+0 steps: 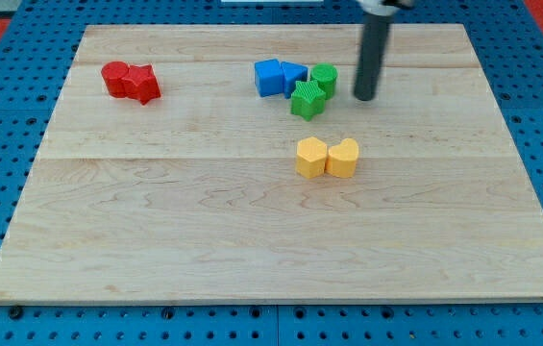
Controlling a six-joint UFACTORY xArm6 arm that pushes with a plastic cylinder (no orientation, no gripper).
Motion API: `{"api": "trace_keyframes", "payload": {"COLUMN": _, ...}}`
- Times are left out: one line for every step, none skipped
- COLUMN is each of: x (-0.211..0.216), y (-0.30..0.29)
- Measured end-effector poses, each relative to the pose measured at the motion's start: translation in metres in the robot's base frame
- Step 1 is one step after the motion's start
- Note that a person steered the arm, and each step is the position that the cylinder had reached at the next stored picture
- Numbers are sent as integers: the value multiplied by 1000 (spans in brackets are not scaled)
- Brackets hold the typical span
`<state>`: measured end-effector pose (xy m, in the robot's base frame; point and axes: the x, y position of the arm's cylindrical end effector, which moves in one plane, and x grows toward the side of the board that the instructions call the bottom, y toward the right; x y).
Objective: Move the yellow heart into the yellow hexagon
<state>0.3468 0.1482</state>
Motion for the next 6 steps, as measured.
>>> {"api": "trace_keyframes", "payload": {"x": 61, "y": 29}}
{"api": "trace_keyframes", "payload": {"x": 119, "y": 16}}
{"api": "trace_keyframes", "payload": {"x": 124, "y": 14}}
{"api": "trace_keyframes", "payload": {"x": 118, "y": 14}}
{"api": "trace_keyframes", "payload": {"x": 101, "y": -10}}
{"api": "trace_keyframes", "payload": {"x": 99, "y": -29}}
